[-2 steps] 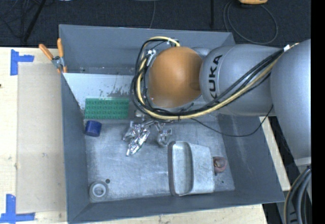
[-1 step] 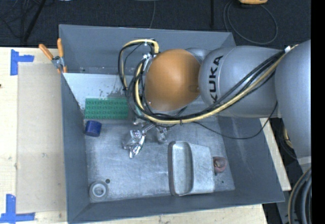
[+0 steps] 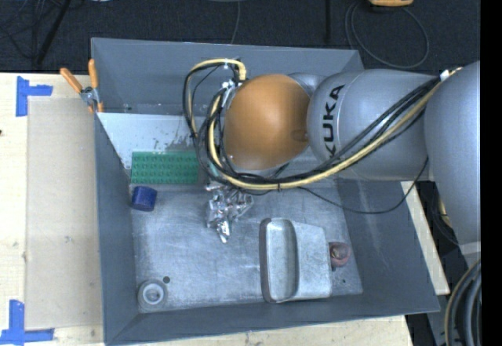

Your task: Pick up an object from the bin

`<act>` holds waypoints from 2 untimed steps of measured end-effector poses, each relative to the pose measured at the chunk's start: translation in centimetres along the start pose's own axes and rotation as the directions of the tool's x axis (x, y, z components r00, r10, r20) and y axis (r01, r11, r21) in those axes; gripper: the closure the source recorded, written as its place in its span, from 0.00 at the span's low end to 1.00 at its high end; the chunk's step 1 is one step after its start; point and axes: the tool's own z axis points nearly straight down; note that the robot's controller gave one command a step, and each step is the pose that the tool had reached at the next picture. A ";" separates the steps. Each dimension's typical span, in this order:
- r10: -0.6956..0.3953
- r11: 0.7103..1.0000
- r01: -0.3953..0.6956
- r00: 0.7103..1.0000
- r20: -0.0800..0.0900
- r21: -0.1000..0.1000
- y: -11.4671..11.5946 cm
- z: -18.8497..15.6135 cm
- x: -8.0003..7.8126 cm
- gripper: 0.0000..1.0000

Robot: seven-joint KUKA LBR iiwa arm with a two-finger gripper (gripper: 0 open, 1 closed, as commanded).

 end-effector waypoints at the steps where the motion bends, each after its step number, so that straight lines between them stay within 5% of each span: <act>1: 0.006 1.000 -0.006 1.000 -0.003 -0.003 -0.1 -4.4 -0.2 1.00; 2: 0.012 1.000 -0.012 1.000 -0.003 -0.002 -0.3 -9.9 -0.4 1.00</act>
Offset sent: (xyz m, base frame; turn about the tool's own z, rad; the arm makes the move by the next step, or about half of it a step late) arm -0.0001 0.0000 0.0413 0.0000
